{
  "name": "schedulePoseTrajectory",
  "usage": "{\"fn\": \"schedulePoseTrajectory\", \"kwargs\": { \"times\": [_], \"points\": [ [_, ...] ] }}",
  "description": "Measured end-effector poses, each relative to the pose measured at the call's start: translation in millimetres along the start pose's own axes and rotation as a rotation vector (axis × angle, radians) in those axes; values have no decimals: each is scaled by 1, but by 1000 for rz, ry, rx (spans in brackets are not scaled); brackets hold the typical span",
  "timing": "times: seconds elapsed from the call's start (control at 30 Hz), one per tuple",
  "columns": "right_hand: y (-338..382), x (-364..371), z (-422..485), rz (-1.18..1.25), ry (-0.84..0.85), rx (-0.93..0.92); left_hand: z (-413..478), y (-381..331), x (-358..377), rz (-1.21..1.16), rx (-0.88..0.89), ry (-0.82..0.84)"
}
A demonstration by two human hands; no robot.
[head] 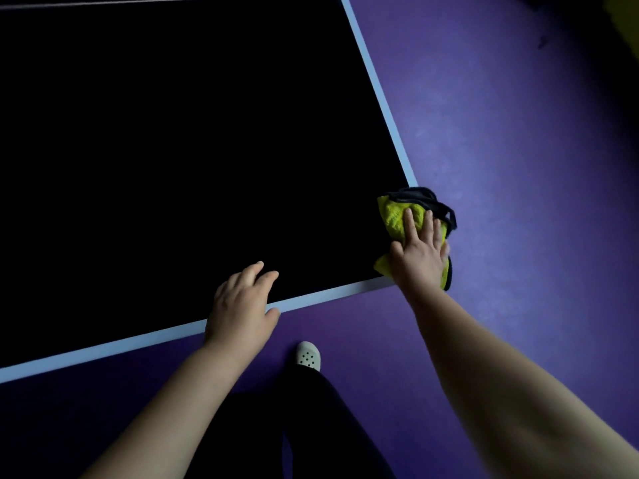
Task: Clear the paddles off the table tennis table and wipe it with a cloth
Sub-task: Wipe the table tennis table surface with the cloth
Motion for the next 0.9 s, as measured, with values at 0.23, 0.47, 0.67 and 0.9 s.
{"fn": "schedulePoseTrajectory", "kwargs": {
  "times": [0.23,0.47,0.67,0.9],
  "points": [
    [70,38,-60,76,30,146,-25,59,-14,-57,-75,-5],
    [194,94,-129,-45,107,26,-62,174,-39,-91,-169,-22],
    [300,141,-195,-80,145,-95,-112,288,-67,-118,-300,-59],
    [428,196,-291,-90,220,-287,-179,396,-98,-113,-423,-102]
  ]
}}
Point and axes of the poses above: each hand's wrist, its own z-axis towards the middle knuckle, its own x-axis out of the palm, y = z × x, the point moved 6 cm from there along z, towards the middle knuckle, and after that the axes turned 2 degrees about -y, right-handed, at the moved point
